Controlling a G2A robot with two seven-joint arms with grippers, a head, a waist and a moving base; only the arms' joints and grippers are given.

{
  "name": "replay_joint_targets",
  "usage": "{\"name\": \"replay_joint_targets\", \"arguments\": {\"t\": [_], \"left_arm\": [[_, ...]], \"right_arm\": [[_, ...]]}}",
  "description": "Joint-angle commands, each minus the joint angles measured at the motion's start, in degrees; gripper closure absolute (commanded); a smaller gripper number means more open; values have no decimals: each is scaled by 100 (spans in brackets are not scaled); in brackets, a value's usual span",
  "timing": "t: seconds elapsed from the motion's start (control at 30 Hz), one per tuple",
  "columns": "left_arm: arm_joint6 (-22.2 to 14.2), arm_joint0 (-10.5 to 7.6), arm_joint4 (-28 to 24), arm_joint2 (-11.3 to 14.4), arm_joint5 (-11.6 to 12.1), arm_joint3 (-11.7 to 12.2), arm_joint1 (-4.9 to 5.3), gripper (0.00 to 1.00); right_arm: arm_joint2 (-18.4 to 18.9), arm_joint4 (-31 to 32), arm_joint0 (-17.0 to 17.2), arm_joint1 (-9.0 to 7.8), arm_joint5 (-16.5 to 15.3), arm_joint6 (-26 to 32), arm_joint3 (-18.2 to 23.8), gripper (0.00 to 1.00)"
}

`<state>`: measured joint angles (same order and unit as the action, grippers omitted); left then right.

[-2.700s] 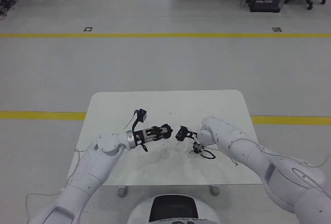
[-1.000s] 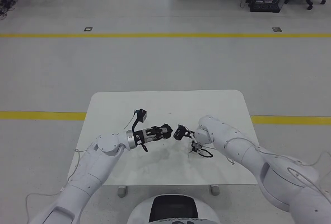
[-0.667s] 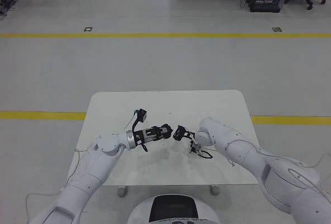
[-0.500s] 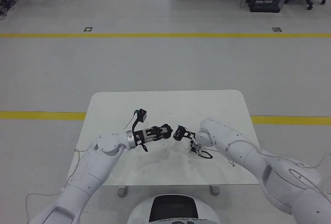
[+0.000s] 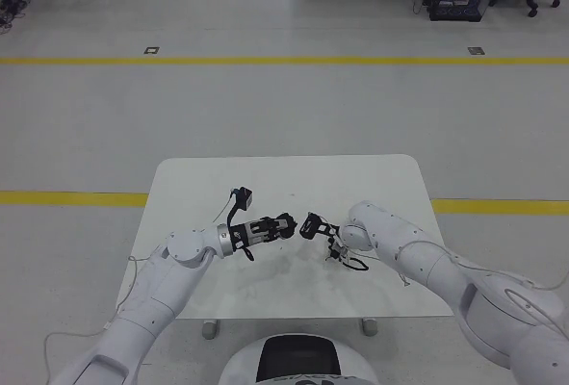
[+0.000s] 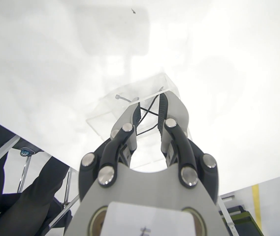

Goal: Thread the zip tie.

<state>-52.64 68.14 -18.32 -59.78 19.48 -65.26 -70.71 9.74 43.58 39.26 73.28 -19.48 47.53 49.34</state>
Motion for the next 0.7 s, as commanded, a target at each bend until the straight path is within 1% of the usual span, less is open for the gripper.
{"name": "replay_joint_targets", "arguments": {"t": [0.0,0.13,0.37,0.67], "left_arm": [[0,0,0,0,0,0,0,100],[0,0,0,0,0,0,0,100],[0,0,0,0,0,0,0,100],[0,0,0,0,0,0,0,100]], "right_arm": [[0,-29,5,-50,0,86,114,78],[0,-81,22,-116,0,308,279,73],[0,-140,32,-126,0,389,299,74],[0,-98,46,-58,0,354,162,78]]}}
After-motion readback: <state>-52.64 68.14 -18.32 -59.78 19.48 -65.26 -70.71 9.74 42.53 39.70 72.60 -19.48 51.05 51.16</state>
